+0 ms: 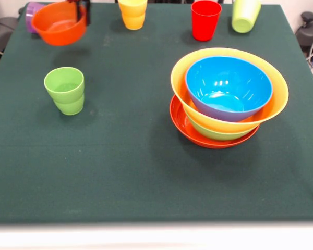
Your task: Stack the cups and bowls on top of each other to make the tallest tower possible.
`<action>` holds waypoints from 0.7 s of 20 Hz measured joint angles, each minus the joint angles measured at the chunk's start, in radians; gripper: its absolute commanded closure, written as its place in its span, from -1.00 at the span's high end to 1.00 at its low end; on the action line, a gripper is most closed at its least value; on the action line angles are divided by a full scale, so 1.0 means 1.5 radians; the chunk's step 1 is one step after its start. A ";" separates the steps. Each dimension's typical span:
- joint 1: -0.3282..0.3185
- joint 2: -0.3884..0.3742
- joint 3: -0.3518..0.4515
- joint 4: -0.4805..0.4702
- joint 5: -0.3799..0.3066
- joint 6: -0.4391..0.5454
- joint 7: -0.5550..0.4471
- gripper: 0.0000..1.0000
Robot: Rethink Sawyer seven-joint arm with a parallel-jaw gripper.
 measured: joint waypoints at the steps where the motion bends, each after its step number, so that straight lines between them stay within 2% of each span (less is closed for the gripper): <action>1: 0.015 -0.008 -0.001 0.001 0.006 0.002 0.000 -1.00; 2: 0.052 -0.025 -0.005 0.002 0.020 0.008 0.001 -1.00; 5: 0.123 -0.050 -0.015 0.002 0.042 0.019 0.006 -1.00; 7: 0.192 -0.067 -0.029 0.002 0.062 0.022 0.020 -1.00; 11: 0.265 -0.080 -0.047 0.002 0.089 0.022 0.051 -1.00; 14: 0.335 -0.091 -0.067 0.000 0.128 0.022 0.102 -1.00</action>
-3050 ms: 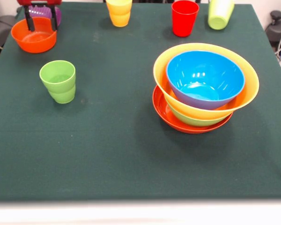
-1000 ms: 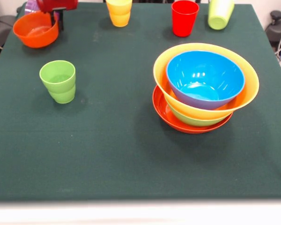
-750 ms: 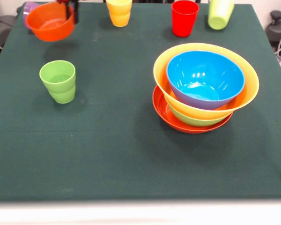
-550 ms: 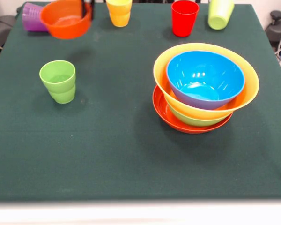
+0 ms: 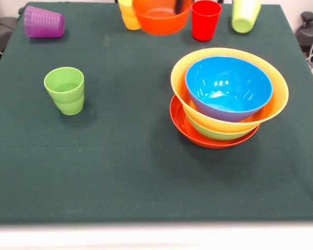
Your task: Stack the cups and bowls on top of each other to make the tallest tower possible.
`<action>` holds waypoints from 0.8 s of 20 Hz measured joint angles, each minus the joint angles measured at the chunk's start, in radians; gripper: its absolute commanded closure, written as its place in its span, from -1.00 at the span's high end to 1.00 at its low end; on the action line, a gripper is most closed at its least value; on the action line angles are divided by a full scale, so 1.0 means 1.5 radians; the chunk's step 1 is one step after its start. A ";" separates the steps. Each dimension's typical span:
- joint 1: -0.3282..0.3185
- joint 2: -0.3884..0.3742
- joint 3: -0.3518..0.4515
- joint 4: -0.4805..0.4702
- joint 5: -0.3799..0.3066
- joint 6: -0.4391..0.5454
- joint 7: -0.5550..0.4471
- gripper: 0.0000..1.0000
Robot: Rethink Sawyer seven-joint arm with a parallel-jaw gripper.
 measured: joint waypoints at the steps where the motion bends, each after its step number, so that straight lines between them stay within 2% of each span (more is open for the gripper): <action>1: 0.008 -0.002 -0.002 0.000 0.007 0.000 0.007 -1.00; 4: 0.034 -0.013 -0.011 0.000 0.043 0.000 0.040 -1.00; 7: 0.035 -0.023 -0.014 0.000 0.067 0.000 0.051 -1.00; 12: 0.019 -0.040 -0.016 0.000 0.099 0.000 0.051 -1.00; 16: -0.011 -0.058 -0.013 0.000 0.138 0.000 0.051 -1.00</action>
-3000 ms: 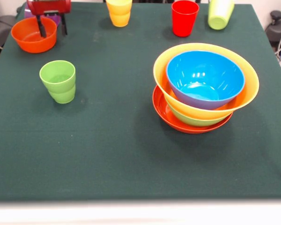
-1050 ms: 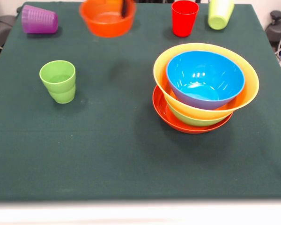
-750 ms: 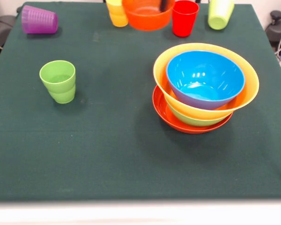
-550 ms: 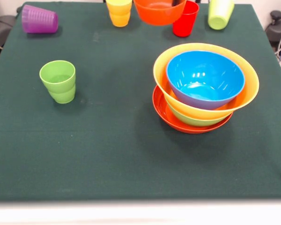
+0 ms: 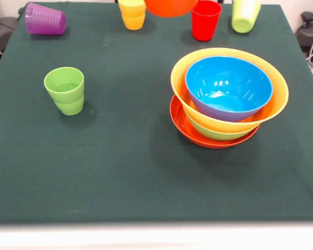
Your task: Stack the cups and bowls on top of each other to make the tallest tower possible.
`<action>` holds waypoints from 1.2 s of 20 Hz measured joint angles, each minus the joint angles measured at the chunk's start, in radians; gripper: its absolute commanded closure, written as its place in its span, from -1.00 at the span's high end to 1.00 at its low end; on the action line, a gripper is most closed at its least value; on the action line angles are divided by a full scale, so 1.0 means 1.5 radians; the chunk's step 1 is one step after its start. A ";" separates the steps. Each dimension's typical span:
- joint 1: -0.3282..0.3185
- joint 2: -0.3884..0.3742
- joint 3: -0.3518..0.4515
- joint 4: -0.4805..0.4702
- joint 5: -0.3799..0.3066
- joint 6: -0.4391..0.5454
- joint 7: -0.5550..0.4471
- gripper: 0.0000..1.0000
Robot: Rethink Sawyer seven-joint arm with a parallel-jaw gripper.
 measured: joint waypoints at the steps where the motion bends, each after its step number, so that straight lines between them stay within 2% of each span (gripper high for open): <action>1: -0.007 -0.005 0.001 0.000 0.008 0.000 0.000 -1.00; 6: -0.033 -0.028 0.005 0.000 0.045 -0.010 0.000 -1.00; 11: -0.029 -0.038 0.005 0.000 0.051 -0.043 0.000 -1.00; 18: 0.000 -0.019 0.005 -0.001 0.052 -0.120 0.000 -1.00; 24: 0.048 0.022 -0.013 -0.007 0.061 -0.135 0.000 -1.00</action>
